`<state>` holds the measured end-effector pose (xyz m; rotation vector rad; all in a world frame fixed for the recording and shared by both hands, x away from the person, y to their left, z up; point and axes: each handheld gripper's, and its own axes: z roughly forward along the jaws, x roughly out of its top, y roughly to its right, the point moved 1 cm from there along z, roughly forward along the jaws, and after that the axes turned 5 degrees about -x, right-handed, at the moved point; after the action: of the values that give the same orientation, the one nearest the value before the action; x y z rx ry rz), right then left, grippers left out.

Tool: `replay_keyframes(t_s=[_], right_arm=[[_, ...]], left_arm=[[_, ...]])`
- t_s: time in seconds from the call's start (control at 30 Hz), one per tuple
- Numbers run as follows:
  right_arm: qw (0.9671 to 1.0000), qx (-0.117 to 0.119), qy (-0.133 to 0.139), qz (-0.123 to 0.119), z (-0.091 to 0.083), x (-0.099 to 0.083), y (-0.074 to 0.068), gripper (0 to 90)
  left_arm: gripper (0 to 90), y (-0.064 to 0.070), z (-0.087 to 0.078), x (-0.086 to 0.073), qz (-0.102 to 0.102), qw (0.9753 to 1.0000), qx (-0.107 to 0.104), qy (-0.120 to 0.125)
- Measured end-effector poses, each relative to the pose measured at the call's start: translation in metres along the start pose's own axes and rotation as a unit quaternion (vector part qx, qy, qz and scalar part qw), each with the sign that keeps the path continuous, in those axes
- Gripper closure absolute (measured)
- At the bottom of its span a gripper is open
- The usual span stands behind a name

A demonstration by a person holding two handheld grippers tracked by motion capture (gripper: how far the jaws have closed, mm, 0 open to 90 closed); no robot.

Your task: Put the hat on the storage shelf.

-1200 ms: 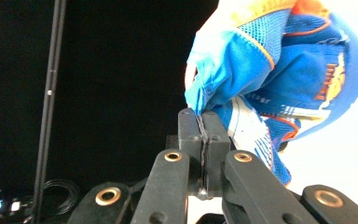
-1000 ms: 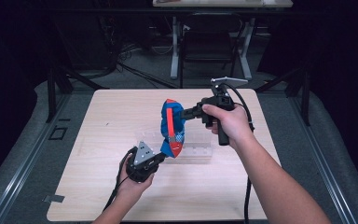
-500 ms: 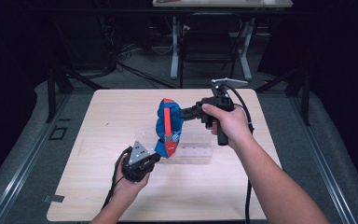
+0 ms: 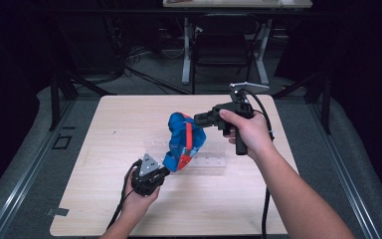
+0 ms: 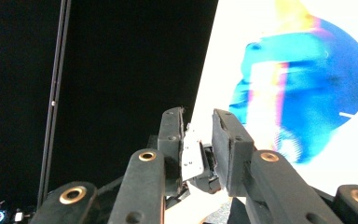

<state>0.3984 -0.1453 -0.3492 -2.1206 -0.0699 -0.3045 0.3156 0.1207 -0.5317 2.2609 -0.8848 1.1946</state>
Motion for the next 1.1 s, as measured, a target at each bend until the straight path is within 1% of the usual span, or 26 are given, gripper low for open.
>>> replay_keyframes(t_s=[0.1, 0.23, 0.33, 0.47, 0.53, 0.57, 0.63, 0.67, 0.7, 0.8, 0.83, 0.87, 0.93, 1.03, 1.07, 1.1], right_arm=[[1.0000, -0.005, 0.000, -0.003, -0.002, 0.000, 0.001, 71.9], [1.0000, -0.009, 0.002, -0.004, -0.005, -0.001, 0.002, 71.5], [0.9999, -0.009, 0.005, -0.006, -0.007, -0.001, 0.003, 70.9], [0.9999, -0.014, 0.006, -0.007, -0.010, -0.001, 0.005, 70.5], [0.9998, -0.017, 0.007, -0.009, -0.011, -0.001, 0.006, 70.5], [0.9997, -0.021, 0.007, -0.008, -0.012, -0.001, 0.006, 70.4], [0.9996, -0.026, 0.008, -0.009, -0.013, -0.002, 0.007, 70.2], [0.9994, -0.032, 0.006, -0.013, -0.014, -0.003, 0.007, 70.0], [0.9994, -0.032, 0.006, -0.013, -0.014, -0.003, 0.007, 70.0], [0.9991, -0.039, 0.011, -0.015, -0.015, -0.004, 0.008, 69.8], [0.9988, -0.044, 0.010, -0.017, -0.016, -0.005, 0.008, 69.7], [0.9982, -0.055, 0.010, -0.021, -0.018, -0.005, 0.009, 69.6], [0.9980, -0.058, 0.010, -0.022, -0.018, -0.006, 0.010, 69.6], [0.9974, -0.066, 0.013, -0.024, -0.021, -0.007, 0.011, 69.2], [0.9970, -0.072, 0.012, -0.026, -0.022, -0.009, 0.013, 69.0], [0.9970, -0.072, 0.012, -0.026, -0.022, -0.009, 0.013, 69.0]], left_arm=[[88.1, 0.000, 0.002, -0.001, -0.002, 1.0000, 0.003, 0.001], [87.5, -0.001, 0.002, -0.003, -0.012, 0.9999, 0.005, 0.001], [87.4, 0.000, 0.002, -0.004, -0.010, 0.9999, 0.003, -0.003], [86.5, 0.000, 0.000, -0.004, -0.007, 0.9999, 0.008, 0.000], [83.3, 0.000, -0.002, -0.005, -0.015, 0.9999, 0.004, 0.006], [80.9, 0.000, -0.004, -0.005, -0.015, 0.9999, 0.002, 0.005], [78.1, 0.000, -0.006, -0.005, -0.016, 0.9998, 0.007, 0.012], [73.9, -0.001, -0.009, -0.005, -0.017, 0.9998, 0.006, 0.011], [72.4, -0.001, -0.009, -0.005, -0.017, 0.9998, 0.006, 0.011], [70.9, -0.003, -0.012, -0.008, -0.020, 0.9996, 0.012, 0.014], [69.4, -0.004, -0.013, -0.008, -0.024, 0.9995, 0.014, 0.011], [67.2, -0.006, -0.014, -0.009, -0.026, 0.9994, 0.017, 0.014], [67.1, -0.008, -0.016, -0.010, -0.025, 0.9994, 0.019, 0.012], [64.5, -0.010, -0.020, -0.012, -0.023, 0.9994, 0.023, 0.010], [61.7, -0.011, -0.022, -0.013, -0.025, 0.9992, 0.027, 0.015], [61.7, -0.012, -0.023, -0.014, -0.025, 0.9992, 0.028, 0.015]])
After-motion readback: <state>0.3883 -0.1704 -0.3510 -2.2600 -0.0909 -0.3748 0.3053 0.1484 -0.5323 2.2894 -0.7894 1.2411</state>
